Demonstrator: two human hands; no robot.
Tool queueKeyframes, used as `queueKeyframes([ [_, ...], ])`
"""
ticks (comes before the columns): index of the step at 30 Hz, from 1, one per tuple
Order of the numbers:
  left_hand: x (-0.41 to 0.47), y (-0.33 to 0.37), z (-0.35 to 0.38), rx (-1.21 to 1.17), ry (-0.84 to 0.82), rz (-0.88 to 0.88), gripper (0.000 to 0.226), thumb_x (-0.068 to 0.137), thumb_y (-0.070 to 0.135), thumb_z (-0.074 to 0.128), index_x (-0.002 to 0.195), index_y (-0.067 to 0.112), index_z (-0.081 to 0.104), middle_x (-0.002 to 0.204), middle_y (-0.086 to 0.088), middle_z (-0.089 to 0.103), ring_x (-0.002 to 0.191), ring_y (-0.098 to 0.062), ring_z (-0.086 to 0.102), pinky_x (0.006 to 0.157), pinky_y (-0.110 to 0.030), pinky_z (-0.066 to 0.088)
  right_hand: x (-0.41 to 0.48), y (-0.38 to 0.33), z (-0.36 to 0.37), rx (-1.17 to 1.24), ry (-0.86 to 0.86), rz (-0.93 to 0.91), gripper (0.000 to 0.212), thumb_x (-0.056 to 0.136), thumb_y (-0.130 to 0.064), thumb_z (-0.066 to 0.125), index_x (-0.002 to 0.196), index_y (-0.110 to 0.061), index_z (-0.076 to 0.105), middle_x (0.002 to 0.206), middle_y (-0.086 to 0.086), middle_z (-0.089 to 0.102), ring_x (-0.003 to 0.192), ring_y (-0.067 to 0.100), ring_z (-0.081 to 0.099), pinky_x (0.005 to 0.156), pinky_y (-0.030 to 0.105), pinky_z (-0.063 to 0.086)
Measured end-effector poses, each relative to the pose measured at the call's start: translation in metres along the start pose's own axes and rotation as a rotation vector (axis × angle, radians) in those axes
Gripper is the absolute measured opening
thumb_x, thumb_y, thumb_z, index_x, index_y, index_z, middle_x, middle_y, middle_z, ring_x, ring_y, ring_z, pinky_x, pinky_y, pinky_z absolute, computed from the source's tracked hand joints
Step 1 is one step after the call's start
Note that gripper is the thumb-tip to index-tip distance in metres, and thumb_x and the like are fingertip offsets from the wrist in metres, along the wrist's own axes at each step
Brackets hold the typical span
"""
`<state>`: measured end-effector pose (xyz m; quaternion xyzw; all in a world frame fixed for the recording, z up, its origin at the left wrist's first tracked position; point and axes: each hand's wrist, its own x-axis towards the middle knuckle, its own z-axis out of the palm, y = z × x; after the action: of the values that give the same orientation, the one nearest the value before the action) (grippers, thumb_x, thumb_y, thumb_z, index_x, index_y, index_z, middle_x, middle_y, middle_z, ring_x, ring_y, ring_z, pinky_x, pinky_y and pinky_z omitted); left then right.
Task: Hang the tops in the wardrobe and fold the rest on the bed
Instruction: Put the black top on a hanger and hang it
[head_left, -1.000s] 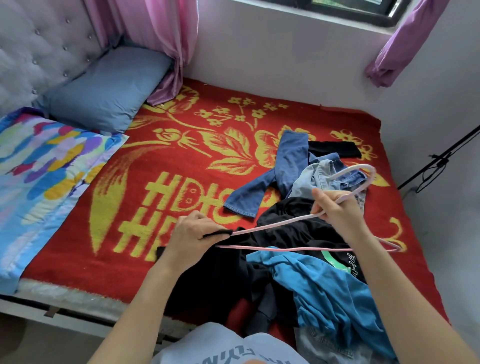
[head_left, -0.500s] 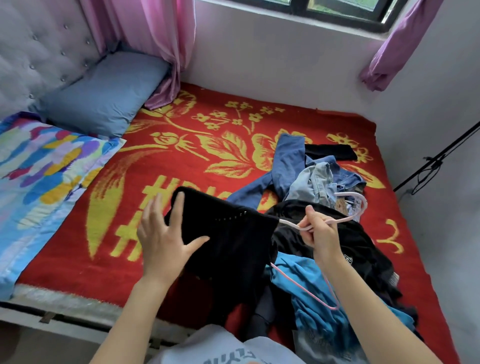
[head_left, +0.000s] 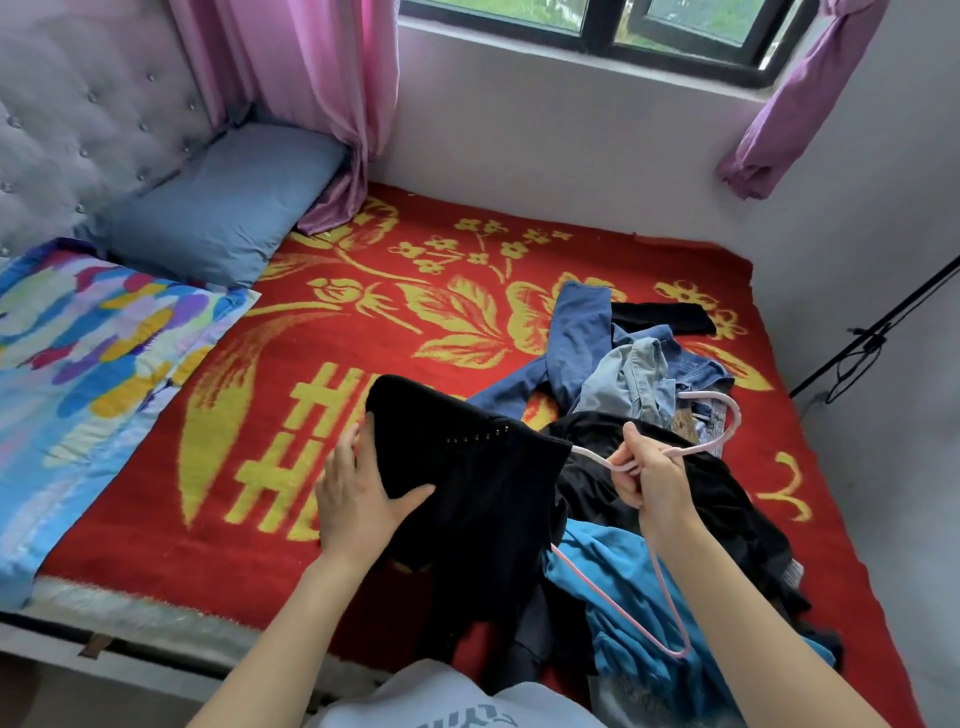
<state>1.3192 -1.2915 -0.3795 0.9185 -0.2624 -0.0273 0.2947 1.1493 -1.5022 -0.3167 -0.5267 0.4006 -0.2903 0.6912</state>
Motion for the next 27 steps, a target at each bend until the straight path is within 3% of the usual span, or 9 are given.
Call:
queueKeyframes([
  [5,0.005,0.001,0.01,-0.171,-0.025,0.019,0.07,0.083,0.019,0.07,0.143,0.011,0.035,0.124,-0.016,0.057,0.113,-0.036,0.055,0.093,-0.052,0.043,-0.002,0.0,-0.006,-0.015,-0.007,0.032,0.043,0.099,-0.016,0.041,0.058,-0.004,0.047,0.034,0.0,0.027,0.028,0.006,0.021,0.034,0.01,0.014],
  [8,0.017,0.001,-0.004,-0.372,-0.03,0.087,0.048,0.09,0.005,0.057,0.134,0.022,0.048,0.105,-0.013,0.068,0.094,-0.033,0.065,0.074,-0.034,0.05,0.002,0.002,-0.013,-0.02,0.032,0.046,0.044,0.098,-0.019,0.042,0.057,-0.005,0.045,0.035,0.0,0.028,0.028,0.005,0.022,0.032,0.012,0.014],
  [10,0.026,0.0,-0.026,-0.473,-0.048,0.148,0.05,0.089,0.007,0.06,0.119,0.046,0.053,0.109,0.005,0.068,0.099,-0.016,0.064,0.077,-0.023,0.048,0.006,0.002,-0.02,-0.024,0.065,0.032,0.045,0.098,-0.019,0.043,0.055,-0.005,0.044,0.035,0.0,0.027,0.028,0.005,0.022,0.032,0.011,0.014],
  [12,0.035,0.004,-0.061,-0.498,-0.098,0.231,0.063,0.083,0.007,0.068,0.096,0.067,0.056,0.099,0.029,0.065,0.093,0.009,0.059,0.078,-0.006,0.042,0.009,-0.001,-0.027,-0.056,0.077,-0.025,0.048,0.099,-0.016,0.043,0.052,-0.004,0.045,0.033,0.0,0.028,0.028,0.006,0.022,0.033,0.01,0.015],
  [15,0.057,0.01,-0.106,-0.36,-0.156,0.377,0.059,0.079,0.015,0.072,0.075,0.072,0.057,0.078,0.045,0.059,0.084,0.019,0.058,0.078,-0.003,0.042,0.012,-0.013,-0.031,-0.123,-0.018,-0.142,0.056,0.096,-0.016,0.046,0.041,-0.011,0.052,0.032,-0.001,0.029,0.029,0.006,0.023,0.034,0.011,0.017],
  [18,0.077,0.016,-0.122,-0.223,-0.059,0.466,0.022,0.081,0.054,0.059,0.101,0.061,0.057,0.089,0.033,0.061,0.086,-0.003,0.062,0.083,-0.033,0.05,0.011,-0.023,-0.023,-0.069,-0.16,-0.212,0.047,0.074,-0.045,0.064,0.038,-0.016,0.057,0.032,-0.002,0.031,0.029,0.005,0.022,0.035,0.011,0.016],
  [21,0.084,0.017,-0.12,-0.181,-0.031,0.508,0.045,0.081,0.062,0.04,0.122,0.047,0.049,0.106,0.023,0.052,0.104,-0.016,0.053,0.092,-0.05,0.043,0.011,-0.022,-0.012,0.028,-0.13,-0.221,0.048,0.059,-0.056,0.07,0.038,-0.015,0.057,0.036,-0.003,0.036,0.029,0.005,0.025,0.036,0.009,0.016],
  [24,0.074,0.032,-0.117,-0.3,-0.176,0.558,0.067,0.077,0.08,0.032,0.129,0.041,0.046,0.118,0.02,0.055,0.115,-0.004,0.049,0.103,-0.037,0.036,0.01,-0.019,0.003,0.045,-0.133,-0.221,0.045,0.071,-0.04,0.057,0.036,-0.011,0.057,0.032,-0.002,0.032,0.028,0.005,0.024,0.034,0.01,0.017],
  [27,0.064,0.054,-0.106,0.066,-0.372,0.581,0.069,0.077,0.078,0.036,0.134,0.039,0.045,0.11,0.018,0.064,0.104,-0.005,0.057,0.093,-0.024,0.037,0.008,-0.013,0.012,-0.015,-0.168,-0.247,0.051,0.087,-0.024,0.059,0.037,-0.012,0.057,0.031,-0.002,0.032,0.029,0.005,0.024,0.034,0.011,0.018],
])
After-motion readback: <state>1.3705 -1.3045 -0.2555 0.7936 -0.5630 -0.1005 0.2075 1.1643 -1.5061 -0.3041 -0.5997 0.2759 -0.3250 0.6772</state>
